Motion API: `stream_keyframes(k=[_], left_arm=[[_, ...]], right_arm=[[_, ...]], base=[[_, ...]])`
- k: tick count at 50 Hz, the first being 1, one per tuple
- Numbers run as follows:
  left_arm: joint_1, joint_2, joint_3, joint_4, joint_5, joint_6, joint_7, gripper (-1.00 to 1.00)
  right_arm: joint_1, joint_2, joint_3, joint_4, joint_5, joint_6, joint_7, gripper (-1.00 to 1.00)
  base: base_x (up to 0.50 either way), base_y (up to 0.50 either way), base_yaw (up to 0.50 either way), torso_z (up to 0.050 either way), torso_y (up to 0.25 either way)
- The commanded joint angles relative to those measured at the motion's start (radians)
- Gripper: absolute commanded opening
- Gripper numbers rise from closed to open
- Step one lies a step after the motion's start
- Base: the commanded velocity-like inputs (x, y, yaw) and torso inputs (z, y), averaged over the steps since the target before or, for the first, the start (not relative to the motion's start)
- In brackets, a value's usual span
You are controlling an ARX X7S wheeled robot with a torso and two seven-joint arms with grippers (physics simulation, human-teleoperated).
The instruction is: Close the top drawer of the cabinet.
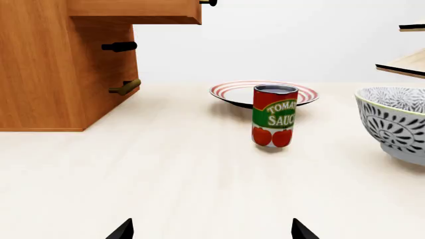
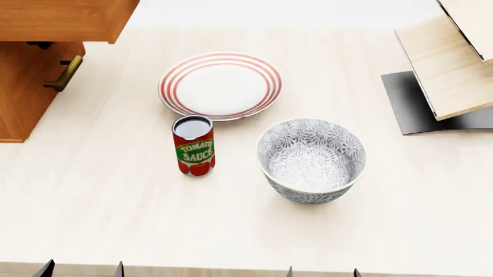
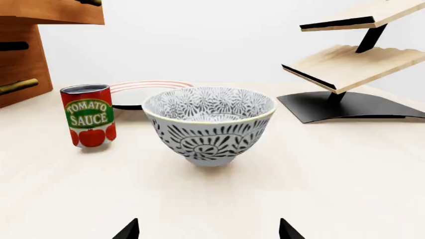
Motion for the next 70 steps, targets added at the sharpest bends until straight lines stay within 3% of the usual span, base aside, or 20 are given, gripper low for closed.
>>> stream_keyframes(k=[1,9,14,15,19,21,22,24,25,26,31,52,70], left_arm=[[-0.002,-0.014,0.017,-0.003,-0.014,0.002,-0.017,1.0],[0.004,-0.036,0.064,-0.014,-0.028,0.022,-0.059,1.0],[0.0,-0.045,0.068,0.049,-0.078,-0.065,-0.059,1.0],[-0.004,-0.047,0.066,0.082,-0.09,-0.112,-0.063,1.0],[-0.067,-0.067,0.06,0.447,-0.162,-0.549,-0.112,1.0],[-0.228,-0.072,0.037,0.661,-0.247,-0.849,-0.14,1.0],[-0.268,-0.065,0.019,0.701,-0.279,-0.992,-0.143,1.0],[-0.403,-0.049,-0.013,0.775,-0.326,-1.166,-0.164,1.0],[-0.407,-0.05,-0.015,0.779,-0.33,-1.173,-0.167,1.0],[-0.515,-0.036,-0.037,0.815,-0.35,-1.26,-0.185,1.0],[-0.643,-0.007,-0.1,0.845,-0.416,-1.391,-0.219,1.0],[-0.617,-0.057,-0.027,0.769,-0.446,-1.258,-0.297,1.0],[-0.627,-0.083,0.029,0.66,-0.426,-1.151,-0.316,1.0]], right_arm=[[-0.001,0.016,-0.018,-0.008,0.016,0.007,0.018,1.0],[0.005,0.046,-0.051,0.033,0.011,-0.049,0.059,1.0],[0.007,0.052,-0.069,-0.014,0.024,-0.005,0.065,1.0],[0.002,0.054,-0.072,-0.048,0.026,0.015,0.067,1.0],[0.012,0.065,-0.087,-0.361,0.004,0.318,0.098,1.0],[0.109,0.063,-0.094,-0.57,0.014,0.606,0.106,1.0],[0.134,0.061,-0.089,-0.609,0.033,0.671,0.097,1.0],[0.245,0.069,-0.1,-0.705,0.018,0.854,0.118,1.0],[0.248,0.07,-0.101,-0.708,0.019,0.861,0.12,1.0],[0.351,0.068,-0.099,-0.797,0.026,1.008,0.117,1.0],[0.478,0.059,-0.082,-0.871,0.044,1.176,0.122,1.0],[0.507,0.106,-0.143,-0.797,0.049,1.131,0.149,1.0],[0.531,0.13,-0.17,-0.687,0.053,1.058,0.154,1.0]], base=[[0.0,0.0,0.0,0.0,0.0],[0.0,0.0,0.0,0.0,0.0],[0.0,0.0,0.0,0.0,0.0],[0.0,0.0,0.0,0.0,0.0],[0.0,0.0,0.0,0.0,0.0],[0.0,0.0,0.0,0.0,0.0],[0.0,0.0,0.0,0.0,0.0],[0.0,0.0,0.0,0.0,0.0],[0.0,0.0,0.0,0.0,0.0],[0.0,0.0,0.0,0.0,0.0],[0.0,0.0,0.0,0.0,0.0],[0.01,0.0,0.0,0.0,0.0],[0.5,0.0,0.0,0.0,0.0]])
